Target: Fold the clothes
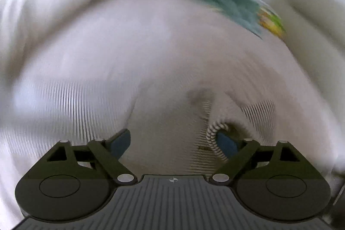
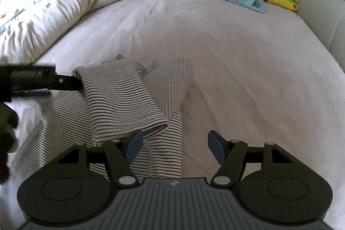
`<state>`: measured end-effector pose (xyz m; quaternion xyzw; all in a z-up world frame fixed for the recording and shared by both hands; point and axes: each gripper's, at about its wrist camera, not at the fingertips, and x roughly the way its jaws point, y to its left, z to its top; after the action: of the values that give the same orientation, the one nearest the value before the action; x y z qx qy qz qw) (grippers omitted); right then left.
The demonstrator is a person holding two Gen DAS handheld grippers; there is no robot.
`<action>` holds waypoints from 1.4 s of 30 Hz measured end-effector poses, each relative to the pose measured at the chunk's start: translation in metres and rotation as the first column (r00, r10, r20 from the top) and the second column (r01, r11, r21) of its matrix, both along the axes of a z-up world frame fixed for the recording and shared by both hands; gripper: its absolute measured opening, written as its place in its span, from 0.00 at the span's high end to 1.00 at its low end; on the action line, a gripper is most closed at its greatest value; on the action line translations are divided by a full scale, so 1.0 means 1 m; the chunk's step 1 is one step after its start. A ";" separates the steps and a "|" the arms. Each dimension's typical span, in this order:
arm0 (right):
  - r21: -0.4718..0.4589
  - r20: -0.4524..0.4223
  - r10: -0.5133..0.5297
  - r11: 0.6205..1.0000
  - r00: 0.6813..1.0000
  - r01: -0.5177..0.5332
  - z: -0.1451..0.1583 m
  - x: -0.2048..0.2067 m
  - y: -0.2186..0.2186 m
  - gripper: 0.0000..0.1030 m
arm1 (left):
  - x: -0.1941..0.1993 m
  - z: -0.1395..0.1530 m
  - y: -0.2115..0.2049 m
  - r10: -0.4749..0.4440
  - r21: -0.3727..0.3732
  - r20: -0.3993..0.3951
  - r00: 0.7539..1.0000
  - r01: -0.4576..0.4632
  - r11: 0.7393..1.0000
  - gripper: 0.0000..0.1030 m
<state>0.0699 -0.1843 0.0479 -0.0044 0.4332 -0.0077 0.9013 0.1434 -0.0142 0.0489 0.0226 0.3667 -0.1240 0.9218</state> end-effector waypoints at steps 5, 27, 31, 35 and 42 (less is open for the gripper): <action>0.006 -0.008 -0.035 0.999 0.999 0.035 -0.001 -0.002 -0.016 0.33 | -0.058 -0.018 -0.056 -0.557 0.583 0.262 0.788 0.331 0.742 0.09; 0.036 0.025 -0.117 0.993 0.993 0.116 0.002 -0.023 -0.055 0.28 | -0.019 -0.014 -0.070 -0.468 0.506 0.187 0.863 0.324 0.799 0.79; 0.044 0.056 -0.065 0.997 0.996 0.062 0.011 -0.016 -0.043 0.27 | 0.038 0.012 0.014 0.160 0.119 0.066 0.985 -0.167 0.979 0.47; 0.311 -0.017 -0.049 0.949 0.999 0.052 0.005 0.000 -0.028 0.26 | 0.055 -0.007 0.077 0.362 -0.073 -0.164 0.917 -0.378 0.923 0.43; 0.664 -0.248 -0.145 0.694 0.958 0.277 -0.046 0.023 -0.010 0.55 | 0.041 -0.034 0.118 0.396 -0.320 -0.398 0.828 -0.530 0.785 0.28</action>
<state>0.0932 -0.1941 0.0022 0.3821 0.4797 0.0513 0.7882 0.1843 0.1041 0.0146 -0.2862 0.4650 0.0317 0.8372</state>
